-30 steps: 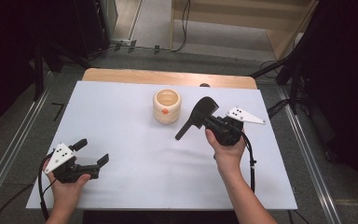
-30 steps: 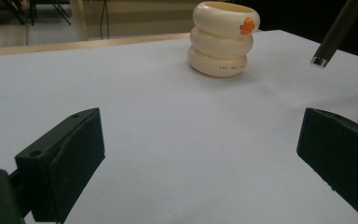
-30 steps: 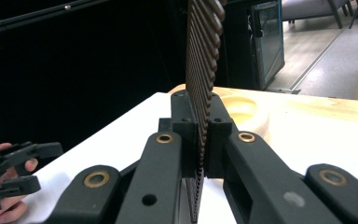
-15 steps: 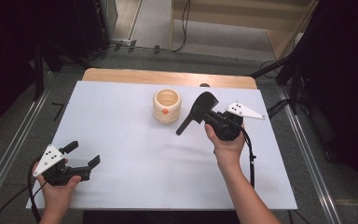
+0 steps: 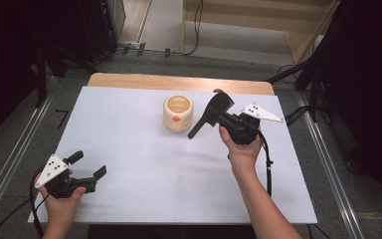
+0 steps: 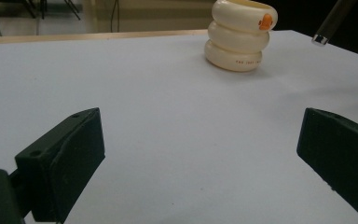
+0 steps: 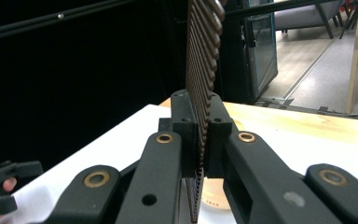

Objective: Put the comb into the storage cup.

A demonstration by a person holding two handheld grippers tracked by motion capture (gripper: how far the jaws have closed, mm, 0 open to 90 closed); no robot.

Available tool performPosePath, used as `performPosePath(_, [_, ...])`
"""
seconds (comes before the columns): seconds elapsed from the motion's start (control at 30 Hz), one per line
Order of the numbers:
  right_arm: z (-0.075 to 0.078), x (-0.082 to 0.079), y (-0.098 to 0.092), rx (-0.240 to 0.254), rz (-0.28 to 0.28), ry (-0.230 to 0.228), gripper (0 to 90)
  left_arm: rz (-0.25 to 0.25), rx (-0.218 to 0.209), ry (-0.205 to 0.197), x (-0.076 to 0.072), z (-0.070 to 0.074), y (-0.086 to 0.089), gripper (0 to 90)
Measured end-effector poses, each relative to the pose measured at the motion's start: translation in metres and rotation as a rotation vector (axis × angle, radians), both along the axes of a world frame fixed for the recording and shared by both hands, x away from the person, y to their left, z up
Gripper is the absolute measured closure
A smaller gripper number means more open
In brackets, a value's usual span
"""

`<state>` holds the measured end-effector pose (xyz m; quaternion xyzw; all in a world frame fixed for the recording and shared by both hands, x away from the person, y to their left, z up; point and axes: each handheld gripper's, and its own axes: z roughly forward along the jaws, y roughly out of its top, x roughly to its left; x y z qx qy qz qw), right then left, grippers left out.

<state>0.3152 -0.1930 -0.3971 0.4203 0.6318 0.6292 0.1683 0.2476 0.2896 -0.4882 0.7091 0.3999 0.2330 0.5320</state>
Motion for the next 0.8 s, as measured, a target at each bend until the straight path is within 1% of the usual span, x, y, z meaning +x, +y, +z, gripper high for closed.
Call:
performPosePath(0.07, [0.001, 0.002, 0.000, 0.004, -0.008, 0.007, 84.5, -0.005, 0.002, 0.000, 0.000, 0.000, 0.000, 0.7])
performPosePath(0.13, [0.003, 0.004, 0.001, -0.002, -0.010, 0.000, 84.5, -0.013, -0.005, -0.004, -0.002, 0.000, 0.000, 0.7])
performPosePath(0.27, [0.007, 0.006, 0.003, -0.004, -0.008, -0.011, 84.5, -0.009, -0.011, -0.002, 0.000, 0.000, 0.000, 0.6])
performPosePath(0.37, [0.011, 0.009, 0.003, 0.034, 0.005, 0.004, 84.5, -0.008, -0.011, -0.004, -0.001, -0.001, 0.000, 0.6])
performPosePath(0.47, [0.015, 0.012, 0.005, 0.015, -0.004, -0.007, 84.5, -0.001, -0.019, -0.003, -0.002, -0.001, 0.001, 0.6])
performPosePath(0.57, [0.016, 0.018, 0.006, 0.015, -0.011, -0.010, 84.5, 0.005, -0.025, -0.001, -0.001, -0.002, 0.002, 0.6])
performPosePath(0.8, [0.019, 0.029, 0.006, 0.014, -0.026, -0.008, 84.5, 0.004, -0.013, -0.005, -0.001, -0.002, 0.001, 0.6])
